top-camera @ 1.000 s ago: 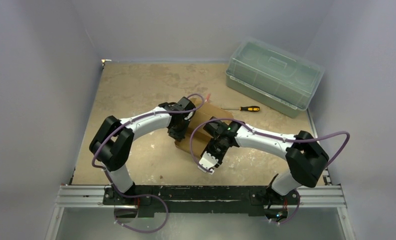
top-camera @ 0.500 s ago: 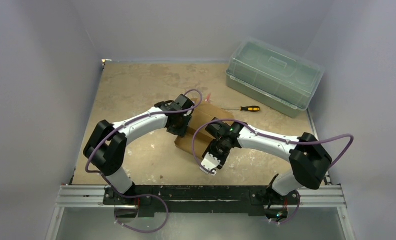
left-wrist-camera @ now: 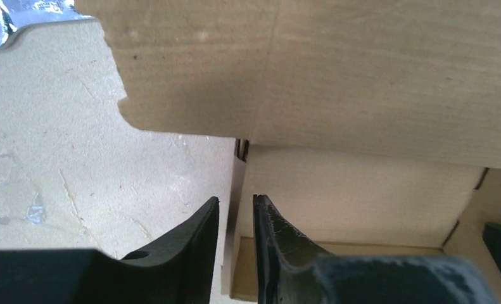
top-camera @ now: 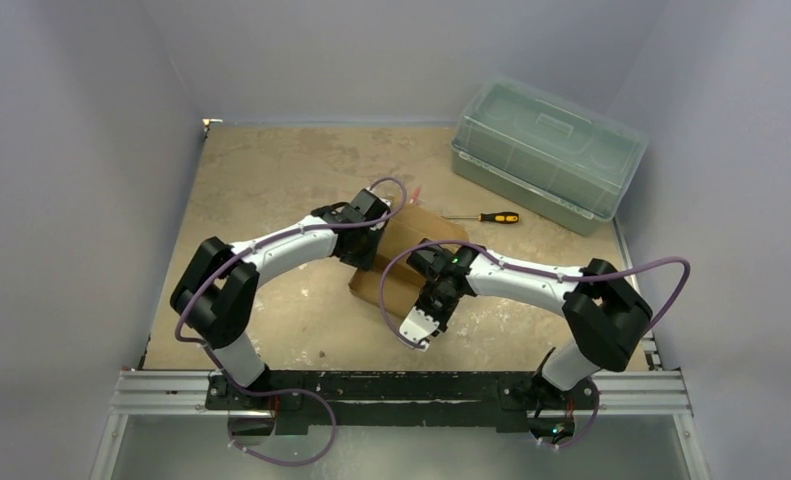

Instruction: Fold the paper box

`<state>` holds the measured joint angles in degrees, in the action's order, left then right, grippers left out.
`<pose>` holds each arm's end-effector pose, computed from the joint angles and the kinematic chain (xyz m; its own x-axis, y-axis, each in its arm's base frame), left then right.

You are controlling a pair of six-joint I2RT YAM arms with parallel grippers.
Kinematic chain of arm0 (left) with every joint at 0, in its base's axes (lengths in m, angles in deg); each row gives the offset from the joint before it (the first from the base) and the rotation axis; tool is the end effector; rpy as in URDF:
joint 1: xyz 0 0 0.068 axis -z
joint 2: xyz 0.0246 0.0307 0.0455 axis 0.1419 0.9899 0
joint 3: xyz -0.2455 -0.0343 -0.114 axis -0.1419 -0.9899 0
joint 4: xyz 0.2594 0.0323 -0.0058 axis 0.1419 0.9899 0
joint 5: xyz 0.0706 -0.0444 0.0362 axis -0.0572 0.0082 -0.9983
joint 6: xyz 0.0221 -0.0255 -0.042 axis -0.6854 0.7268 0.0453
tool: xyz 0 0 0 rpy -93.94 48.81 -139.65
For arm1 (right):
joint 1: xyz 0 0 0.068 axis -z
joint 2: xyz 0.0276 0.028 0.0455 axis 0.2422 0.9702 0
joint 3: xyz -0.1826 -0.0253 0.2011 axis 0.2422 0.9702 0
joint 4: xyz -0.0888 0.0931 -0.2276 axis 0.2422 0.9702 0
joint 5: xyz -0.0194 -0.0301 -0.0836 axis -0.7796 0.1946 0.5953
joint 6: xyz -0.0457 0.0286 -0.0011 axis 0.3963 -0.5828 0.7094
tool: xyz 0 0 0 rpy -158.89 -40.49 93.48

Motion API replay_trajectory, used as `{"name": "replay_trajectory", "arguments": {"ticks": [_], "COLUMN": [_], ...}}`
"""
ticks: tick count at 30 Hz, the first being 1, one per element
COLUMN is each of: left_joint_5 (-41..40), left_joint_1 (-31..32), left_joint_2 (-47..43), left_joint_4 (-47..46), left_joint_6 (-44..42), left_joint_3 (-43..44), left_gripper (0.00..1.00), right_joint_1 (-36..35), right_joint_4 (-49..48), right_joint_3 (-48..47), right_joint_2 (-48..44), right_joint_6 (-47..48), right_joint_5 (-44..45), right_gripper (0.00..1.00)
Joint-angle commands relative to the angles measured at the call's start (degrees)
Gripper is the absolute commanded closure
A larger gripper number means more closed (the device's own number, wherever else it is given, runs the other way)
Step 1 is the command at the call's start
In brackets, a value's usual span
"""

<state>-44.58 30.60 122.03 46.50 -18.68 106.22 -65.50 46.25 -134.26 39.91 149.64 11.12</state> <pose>0.2643 -0.2074 0.2020 -0.8707 0.2549 -0.4206 0.3041 0.9512 -0.0530 0.1630 0.2213 0.1805 0.8295 -0.4898 -0.2683 -0.5479 -0.8066 -0.2217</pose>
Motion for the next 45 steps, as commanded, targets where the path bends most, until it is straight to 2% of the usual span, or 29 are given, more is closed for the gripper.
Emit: {"name": "replay_trajectory", "arguments": {"ticks": [1, 6, 8, 13, 14, 15, 16, 19, 21, 27, 33, 35, 37, 39, 45], "left_joint_5": [-1.08, -1.47, -1.55, -1.88, -1.89, -1.95, -2.19, -2.67, -2.91, -3.50, -4.35, -5.11, -6.38, -6.50, -3.23], "left_joint_1": [0.11, 0.13, 0.09, 0.09, 0.10, 0.09, 0.08, 0.15, 0.09, 0.08, 0.06, 0.01, -0.12, -0.41, -0.51], "left_joint_2": [2.25, 2.35, 2.12, 1.02, 0.84, 0.60, 0.33, -1.03, -2.33, -8.58, -22.50, -28.32, -34.30, -40.12, -51.64], "left_joint_4": [-2.51, -3.12, -3.19, -3.36, -3.39, -3.48, -3.50, -3.73, -4.03, -5.97, -12.49, -15.76, -18.91, -22.04, -26.78], "left_joint_6": [-0.33, 0.06, 0.39, 1.14, 1.22, 1.26, 1.38, 1.72, 2.01, 3.46, 6.22, 8.06, 11.27, 13.91, 18.39], "left_joint_3": [-1.08, -2.17, -2.40, -2.80, -2.76, -2.80, -2.81, -2.98, -3.30, -5.64, -13.07, -16.64, -21.16, -26.66, -36.11], "left_gripper": [0.78, 1.00, 1.00, 1.00, 1.00, 1.00, 0.96, 0.79, 0.73, 0.64, 0.50, 0.43, 0.27, 0.17, 0.14], "right_joint_1": [-0.37, -0.37, -0.37, -0.42, -0.38, -0.37, -0.37, -0.37, -0.37, -0.37, 0.22, 3.57, 10.54, 15.61, 26.20], "right_joint_4": [-0.65, -0.77, -0.89, -1.18, -0.92, -0.76, -0.44, -0.40, 0.40, 5.62, 6.05, 5.26, 4.21, 0.70, -15.80], "right_joint_3": [0.68, 0.71, 0.71, 0.60, 0.43, 0.32, 0.21, -0.03, -0.66, -2.25, -5.27, -7.21, -8.64, -9.45, -6.49], "right_joint_2": [-0.22, -0.24, -0.43, -1.16, -1.27, -1.59, -2.13, -5.31, -7.87, -15.13, -23.66, -26.03, -27.99, -29.31, -28.15], "right_joint_6": [-0.02, 0.64, 0.68, 0.37, 0.13, -0.11, -0.40, -2.06, -3.17, -5.86, -21.44, -26.89, -30.72, -37.76, -63.13], "right_joint_5": [1.41, 2.02, 2.09, 1.82, 1.65, 1.25, 0.37, -3.37, -6.52, -12.58, -17.40, -19.83, -25.21, -27.70, -30.03], "right_gripper": [0.73, 0.92, 1.00, 1.00, 0.89, 0.73, 0.64, 0.47, 0.39, 0.29, 0.21, 0.19, 0.18, 0.16, 0.14]}}
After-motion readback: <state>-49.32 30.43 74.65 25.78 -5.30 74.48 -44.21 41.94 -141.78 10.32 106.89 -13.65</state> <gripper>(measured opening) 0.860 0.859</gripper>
